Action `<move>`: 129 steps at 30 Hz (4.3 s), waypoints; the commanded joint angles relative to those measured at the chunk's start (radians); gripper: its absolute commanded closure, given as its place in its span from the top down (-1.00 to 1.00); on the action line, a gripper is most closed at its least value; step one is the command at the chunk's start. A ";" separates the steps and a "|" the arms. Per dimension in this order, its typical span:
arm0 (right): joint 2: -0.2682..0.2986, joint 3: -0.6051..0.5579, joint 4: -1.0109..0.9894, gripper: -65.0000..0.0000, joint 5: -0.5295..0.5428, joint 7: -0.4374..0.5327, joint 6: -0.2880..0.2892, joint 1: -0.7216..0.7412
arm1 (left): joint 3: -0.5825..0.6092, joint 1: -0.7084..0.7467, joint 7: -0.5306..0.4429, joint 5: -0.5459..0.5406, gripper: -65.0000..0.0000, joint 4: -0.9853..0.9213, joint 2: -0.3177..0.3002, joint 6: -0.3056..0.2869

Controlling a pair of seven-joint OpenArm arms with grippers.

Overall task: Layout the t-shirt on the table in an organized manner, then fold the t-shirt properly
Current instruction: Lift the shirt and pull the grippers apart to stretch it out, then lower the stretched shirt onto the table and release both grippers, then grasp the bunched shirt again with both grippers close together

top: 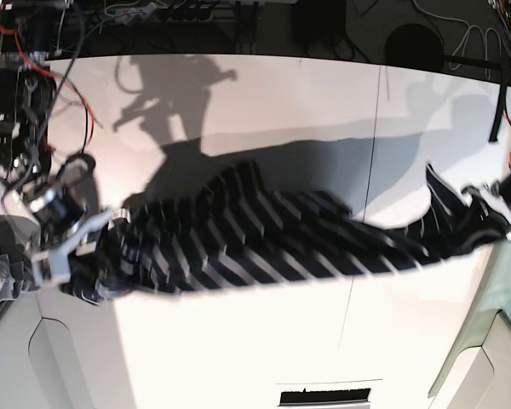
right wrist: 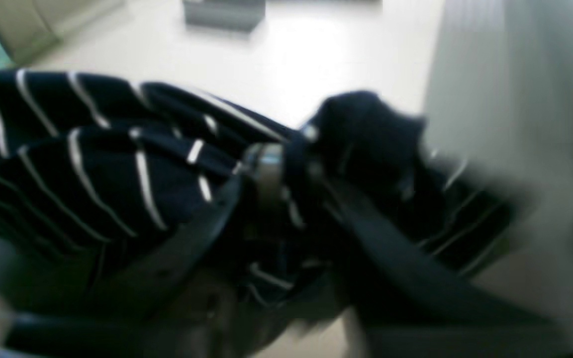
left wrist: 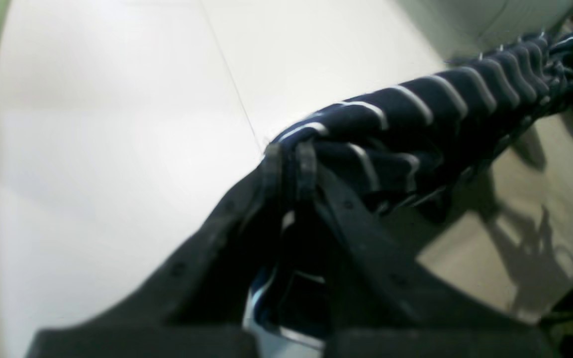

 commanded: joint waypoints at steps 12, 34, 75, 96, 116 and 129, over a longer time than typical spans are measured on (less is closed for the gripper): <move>-0.070 0.136 0.006 0.29 0.146 0.005 0.019 -0.241 | -0.006 0.113 -0.026 0.000 -0.07 0.013 0.069 -0.005; -0.096 0.238 -0.328 0.29 0.059 0.033 -0.092 0.035 | 0.357 0.029 -0.240 0.343 -0.07 0.013 0.111 0.119; -0.036 0.140 0.124 -1.00 0.157 0.007 0.056 -0.055 | 0.246 -0.099 -0.195 0.465 -1.00 0.111 0.029 0.241; -0.079 0.185 0.013 0.03 0.262 -0.318 0.037 -0.037 | 0.414 -0.110 -0.161 0.346 -0.63 0.044 0.188 0.164; -0.014 0.235 -0.129 0.02 0.033 -0.064 -0.034 0.001 | 0.682 -0.230 -0.309 0.607 -0.25 -0.139 0.513 0.165; 0.011 0.235 -0.399 0.02 0.031 0.011 -0.053 0.185 | 0.687 -0.311 -0.315 0.561 -0.02 -0.247 0.596 0.165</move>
